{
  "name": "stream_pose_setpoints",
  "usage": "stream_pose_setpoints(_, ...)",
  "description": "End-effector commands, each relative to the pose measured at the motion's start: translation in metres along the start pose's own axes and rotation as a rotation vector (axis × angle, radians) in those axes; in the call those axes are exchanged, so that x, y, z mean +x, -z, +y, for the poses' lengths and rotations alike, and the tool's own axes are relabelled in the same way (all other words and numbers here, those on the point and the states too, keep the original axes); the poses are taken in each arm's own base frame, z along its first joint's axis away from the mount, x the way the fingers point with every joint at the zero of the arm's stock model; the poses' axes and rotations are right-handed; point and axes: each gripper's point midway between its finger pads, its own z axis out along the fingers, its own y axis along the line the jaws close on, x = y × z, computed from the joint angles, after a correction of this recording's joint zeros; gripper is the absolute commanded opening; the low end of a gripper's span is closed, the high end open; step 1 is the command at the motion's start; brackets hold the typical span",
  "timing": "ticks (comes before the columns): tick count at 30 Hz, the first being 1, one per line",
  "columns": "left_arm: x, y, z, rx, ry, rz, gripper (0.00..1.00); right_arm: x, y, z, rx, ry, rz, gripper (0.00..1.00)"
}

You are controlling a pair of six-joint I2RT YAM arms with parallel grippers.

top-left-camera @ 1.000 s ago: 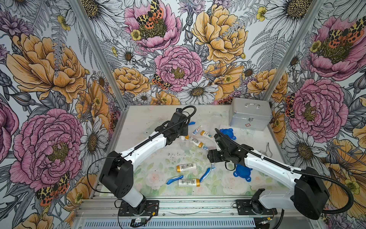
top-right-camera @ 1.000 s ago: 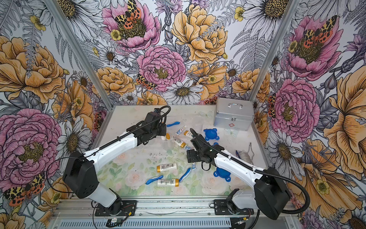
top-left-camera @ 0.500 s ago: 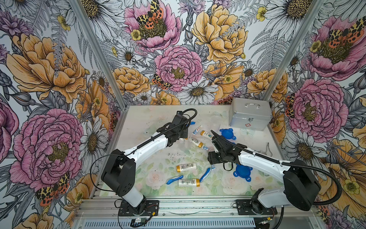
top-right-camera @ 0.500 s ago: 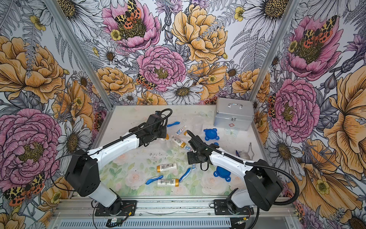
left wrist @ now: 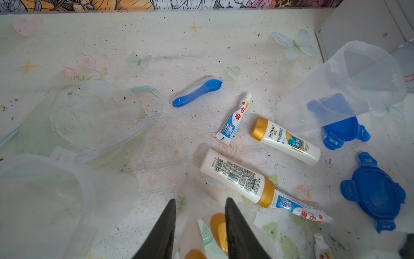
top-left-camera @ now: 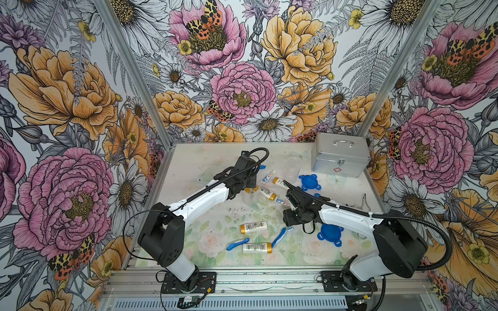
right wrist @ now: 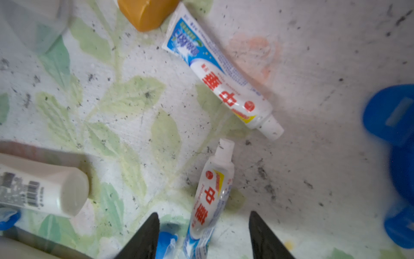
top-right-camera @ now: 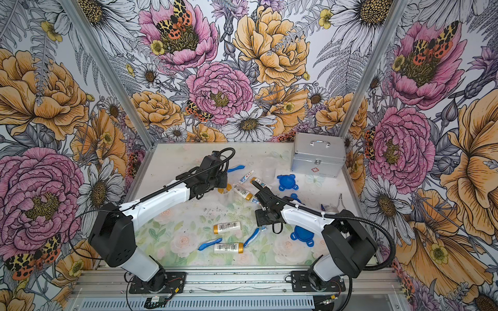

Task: Pack away toiletry kits
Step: Pick up the toiletry item from the center of the board.

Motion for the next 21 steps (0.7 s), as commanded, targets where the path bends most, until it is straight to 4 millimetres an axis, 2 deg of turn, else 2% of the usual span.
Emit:
stream_pose_setpoints(1, -0.005, 0.006, -0.007, 0.032, 0.012, -0.023, 0.38, 0.001, -0.008, -0.004, 0.01, 0.014, 0.003, 0.58)
stream_pose_setpoints(5, -0.007, 0.012, -0.014, 0.072, 0.024, -0.018, 0.39, 0.007, -0.016, -0.005, 0.009, 0.023, 0.03, 0.5)
stream_pose_setpoints(9, -0.012, 0.025, -0.014, 0.091, 0.043, -0.026, 0.42, 0.01, -0.022, -0.005, 0.006, 0.029, 0.04, 0.33)
stream_pose_setpoints(12, -0.016, 0.038, -0.011, 0.115, 0.079, -0.023, 0.47, 0.014, -0.026, -0.007, 0.009, 0.033, 0.054, 0.25)
stream_pose_setpoints(16, -0.014, 0.057, -0.003, 0.162, 0.146, 0.011, 0.58, 0.015, -0.026, -0.006, 0.003, 0.036, 0.053, 0.18)
stream_pose_setpoints(19, -0.003, 0.07, 0.001, 0.222, 0.207, 0.078, 0.71, 0.013, -0.021, -0.005, -0.004, 0.044, 0.033, 0.14)
stream_pose_setpoints(21, 0.006, 0.079, 0.001, 0.256, 0.232, 0.127, 0.76, 0.01, -0.017, -0.004, -0.008, 0.049, 0.017, 0.12)
